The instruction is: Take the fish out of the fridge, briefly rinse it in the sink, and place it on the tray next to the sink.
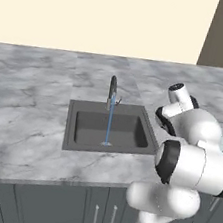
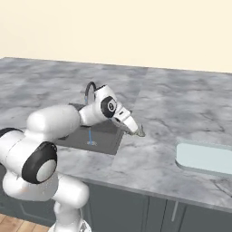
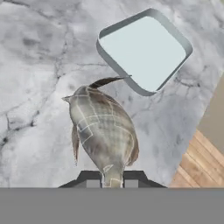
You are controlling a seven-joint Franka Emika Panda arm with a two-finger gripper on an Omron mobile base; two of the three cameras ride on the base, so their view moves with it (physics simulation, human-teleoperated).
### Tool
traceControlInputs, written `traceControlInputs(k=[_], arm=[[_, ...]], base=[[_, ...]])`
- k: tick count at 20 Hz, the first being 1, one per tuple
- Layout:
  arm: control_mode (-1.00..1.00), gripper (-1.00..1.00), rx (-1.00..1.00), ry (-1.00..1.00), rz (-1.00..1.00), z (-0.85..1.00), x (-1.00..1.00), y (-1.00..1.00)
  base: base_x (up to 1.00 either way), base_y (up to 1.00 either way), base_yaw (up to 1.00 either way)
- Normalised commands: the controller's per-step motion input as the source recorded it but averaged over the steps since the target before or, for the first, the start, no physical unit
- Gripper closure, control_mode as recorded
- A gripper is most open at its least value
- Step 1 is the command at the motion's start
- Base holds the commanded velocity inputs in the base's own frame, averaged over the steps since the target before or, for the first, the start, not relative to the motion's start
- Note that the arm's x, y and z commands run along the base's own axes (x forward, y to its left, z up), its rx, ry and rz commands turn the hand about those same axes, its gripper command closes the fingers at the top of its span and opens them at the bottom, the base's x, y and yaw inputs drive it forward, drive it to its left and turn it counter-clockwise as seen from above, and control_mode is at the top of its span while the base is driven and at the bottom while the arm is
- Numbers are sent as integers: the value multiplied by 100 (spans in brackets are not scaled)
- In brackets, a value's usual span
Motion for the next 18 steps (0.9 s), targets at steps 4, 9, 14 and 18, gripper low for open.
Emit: traceControlInputs(k=[4, 9, 14, 18], arm=[[-100, 100, 31, 44, -5, 0, 0, -100], [-100, 100, 31, 18, 0, -5, 0, -82], [-100, 100, 2, -30, -3, -1, -24, -53], [-100, 100, 17, -9, -7, -64, 2, -100]], base=[[0, 0, 0], [0, 0, 0], [0, 0, 0], [0, 0, 0]])
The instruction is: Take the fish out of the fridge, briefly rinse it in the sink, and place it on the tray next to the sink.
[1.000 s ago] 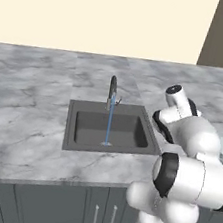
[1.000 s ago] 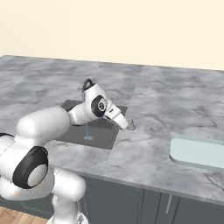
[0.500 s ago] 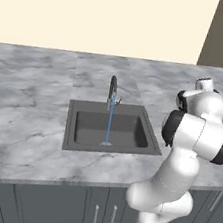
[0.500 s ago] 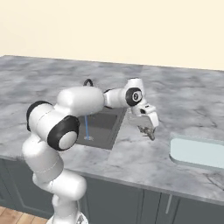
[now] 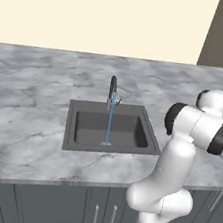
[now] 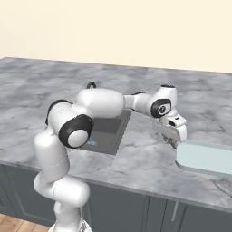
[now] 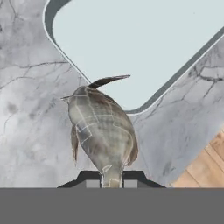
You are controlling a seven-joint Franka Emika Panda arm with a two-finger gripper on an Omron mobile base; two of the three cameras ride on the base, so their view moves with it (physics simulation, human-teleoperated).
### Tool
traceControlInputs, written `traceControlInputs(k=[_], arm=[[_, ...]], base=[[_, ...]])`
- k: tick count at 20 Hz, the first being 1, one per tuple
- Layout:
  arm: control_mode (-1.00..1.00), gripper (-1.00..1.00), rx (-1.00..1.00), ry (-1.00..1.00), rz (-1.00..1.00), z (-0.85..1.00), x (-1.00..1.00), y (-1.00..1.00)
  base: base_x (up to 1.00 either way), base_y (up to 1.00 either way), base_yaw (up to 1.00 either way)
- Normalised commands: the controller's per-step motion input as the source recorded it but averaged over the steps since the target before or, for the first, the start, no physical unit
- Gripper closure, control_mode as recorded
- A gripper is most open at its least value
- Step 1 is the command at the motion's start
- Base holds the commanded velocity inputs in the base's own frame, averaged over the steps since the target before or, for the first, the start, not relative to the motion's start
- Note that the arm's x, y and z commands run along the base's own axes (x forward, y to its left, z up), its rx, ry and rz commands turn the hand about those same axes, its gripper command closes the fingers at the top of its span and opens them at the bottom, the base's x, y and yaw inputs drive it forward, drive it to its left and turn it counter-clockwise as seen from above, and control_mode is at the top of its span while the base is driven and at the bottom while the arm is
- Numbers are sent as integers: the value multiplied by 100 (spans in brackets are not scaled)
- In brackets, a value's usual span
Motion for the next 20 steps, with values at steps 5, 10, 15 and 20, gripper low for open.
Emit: traceControlInputs(k=[5, 10, 15, 20], arm=[[-100, 100, 1, -10, -6, -28, 39, -91], [-100, 100, 0, -12, -5, -21, 44, -89], [-100, -100, -3, -11, 0, -63, 38, -77], [-100, -100, 2, -8, -14, 44, -7, 3]], base=[[0, 0, 0], [0, 0, 0], [0, 0, 0], [0, 0, 0]])
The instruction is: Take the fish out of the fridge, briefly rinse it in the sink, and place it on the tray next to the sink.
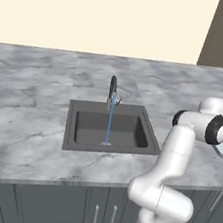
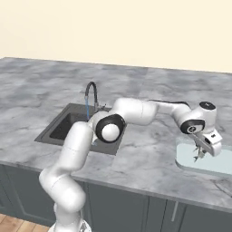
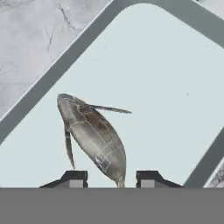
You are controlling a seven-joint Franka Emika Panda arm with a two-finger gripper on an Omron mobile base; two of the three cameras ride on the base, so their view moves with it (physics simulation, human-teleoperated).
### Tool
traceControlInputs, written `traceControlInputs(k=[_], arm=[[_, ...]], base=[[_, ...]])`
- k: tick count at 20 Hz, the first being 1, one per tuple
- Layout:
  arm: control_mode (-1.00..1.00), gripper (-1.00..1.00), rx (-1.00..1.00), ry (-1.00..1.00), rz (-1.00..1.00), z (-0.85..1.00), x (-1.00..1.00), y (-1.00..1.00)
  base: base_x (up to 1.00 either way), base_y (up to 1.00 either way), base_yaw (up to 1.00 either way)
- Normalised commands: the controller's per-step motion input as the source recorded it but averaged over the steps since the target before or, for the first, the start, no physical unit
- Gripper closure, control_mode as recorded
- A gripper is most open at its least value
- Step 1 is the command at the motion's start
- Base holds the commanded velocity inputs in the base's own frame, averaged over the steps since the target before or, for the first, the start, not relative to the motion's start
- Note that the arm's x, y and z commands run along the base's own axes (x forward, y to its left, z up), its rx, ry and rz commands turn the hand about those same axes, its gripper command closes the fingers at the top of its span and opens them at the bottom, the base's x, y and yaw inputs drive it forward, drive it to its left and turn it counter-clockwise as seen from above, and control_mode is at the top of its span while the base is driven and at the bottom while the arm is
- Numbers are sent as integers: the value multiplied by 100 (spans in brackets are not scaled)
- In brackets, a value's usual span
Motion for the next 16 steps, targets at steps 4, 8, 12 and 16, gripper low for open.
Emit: traceControlInputs(k=[4, 8, 12, 16], arm=[[-100, -100, 11, -10, -10, 100, -91, 60], [-100, -100, 5, 0, 0, 42, -100, 100], [-100, -100, 0, 0, 0, -1, -100, 100], [-100, -100, -1, -7, 4, -73, -100, 100]], base=[[0, 0, 0], [0, 0, 0], [0, 0, 0], [0, 0, 0]])
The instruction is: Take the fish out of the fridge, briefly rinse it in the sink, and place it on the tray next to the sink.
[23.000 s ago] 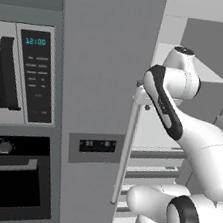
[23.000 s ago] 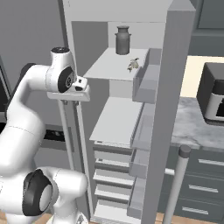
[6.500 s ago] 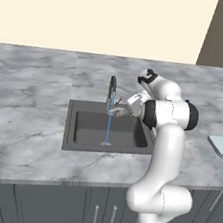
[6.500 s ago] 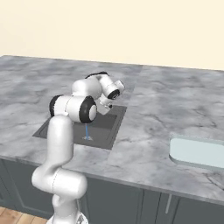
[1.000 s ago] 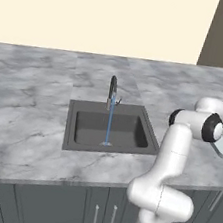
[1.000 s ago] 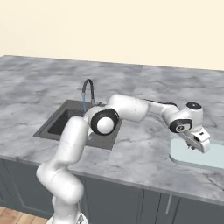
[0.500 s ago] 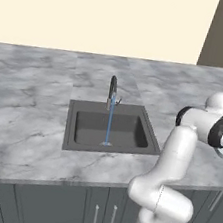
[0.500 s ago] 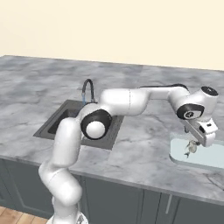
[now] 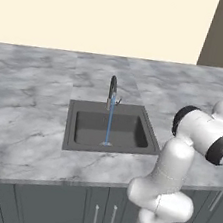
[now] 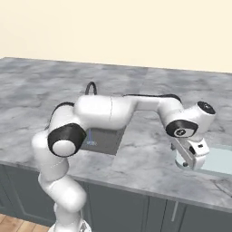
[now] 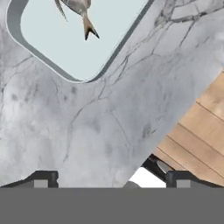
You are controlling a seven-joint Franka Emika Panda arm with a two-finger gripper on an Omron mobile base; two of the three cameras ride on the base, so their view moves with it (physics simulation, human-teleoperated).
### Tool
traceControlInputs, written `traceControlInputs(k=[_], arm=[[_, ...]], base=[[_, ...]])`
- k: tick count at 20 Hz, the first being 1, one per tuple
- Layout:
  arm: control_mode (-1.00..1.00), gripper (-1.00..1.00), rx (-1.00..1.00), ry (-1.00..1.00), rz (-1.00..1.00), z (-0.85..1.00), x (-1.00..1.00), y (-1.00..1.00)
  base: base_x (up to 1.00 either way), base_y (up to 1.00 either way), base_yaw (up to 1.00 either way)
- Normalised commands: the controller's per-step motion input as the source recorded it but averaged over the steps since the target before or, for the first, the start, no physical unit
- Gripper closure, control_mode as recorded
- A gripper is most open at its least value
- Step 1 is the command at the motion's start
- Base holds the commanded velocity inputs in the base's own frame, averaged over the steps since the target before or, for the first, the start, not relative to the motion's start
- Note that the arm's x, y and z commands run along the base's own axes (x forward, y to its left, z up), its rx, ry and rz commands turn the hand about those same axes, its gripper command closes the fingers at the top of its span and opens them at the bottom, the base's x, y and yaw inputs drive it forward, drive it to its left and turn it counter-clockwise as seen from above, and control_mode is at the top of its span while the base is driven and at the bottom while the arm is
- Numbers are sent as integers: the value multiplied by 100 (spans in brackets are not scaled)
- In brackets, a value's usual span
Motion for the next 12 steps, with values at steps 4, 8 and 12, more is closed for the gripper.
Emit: traceControlInputs(k=[4, 8, 12], arm=[[-100, -100, -11, -29, 6, -73, -99, 100], [-100, -100, 1, -28, 14, -35, -92, 99], [-100, -100, -4, -6, 1, -3, -7, 25]], base=[[0, 0, 0], [0, 0, 0], [0, 0, 0]])
